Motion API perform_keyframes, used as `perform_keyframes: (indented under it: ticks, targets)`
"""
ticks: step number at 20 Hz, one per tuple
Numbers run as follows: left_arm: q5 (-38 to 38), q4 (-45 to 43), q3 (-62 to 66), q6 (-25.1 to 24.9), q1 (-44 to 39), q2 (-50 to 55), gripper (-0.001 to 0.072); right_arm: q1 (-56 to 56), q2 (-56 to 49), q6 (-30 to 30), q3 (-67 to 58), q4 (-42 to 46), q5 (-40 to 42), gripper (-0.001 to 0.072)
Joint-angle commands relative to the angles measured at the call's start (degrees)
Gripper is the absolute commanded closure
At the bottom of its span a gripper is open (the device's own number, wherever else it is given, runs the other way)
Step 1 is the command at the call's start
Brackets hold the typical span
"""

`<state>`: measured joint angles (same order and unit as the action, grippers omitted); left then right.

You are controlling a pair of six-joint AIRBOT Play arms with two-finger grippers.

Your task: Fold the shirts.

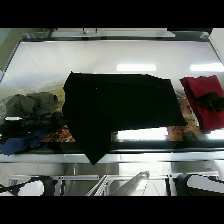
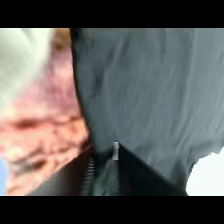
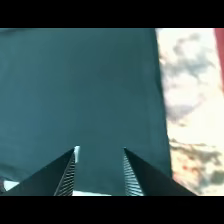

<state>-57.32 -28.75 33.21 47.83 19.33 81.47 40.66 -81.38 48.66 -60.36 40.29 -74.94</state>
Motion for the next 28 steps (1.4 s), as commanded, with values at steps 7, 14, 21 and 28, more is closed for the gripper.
perform_keyframes:
  ticks: [7, 14, 21, 28]
  targets:
    - [-11.65, 1.44, 3.82, -0.74, -0.2, -0.11, 0.0685, -0.07, -9.33, 2.6, 0.09, 10.8, -1.6, 0.0373]
    - [-9.4, 1.9, 3.85, -0.66, -0.2, -0.11, 0.0686, -0.28, -16.04, 2.56, 0.07, 10.91, -2.21, 0.0373]
    - [-8.94, 1.97, 3.85, -0.61, -0.2, -0.11, 0.0686, -8.0, -17.92, 1.49, 0.04, 10.91, -2.45, 0.0375]
    - [-9.46, 1.99, 3.85, 0.28, -0.13, -0.11, 0.0686, -10.4, -17.88, 2.45, -3.74, 8.96, -3.82, 0.0696]
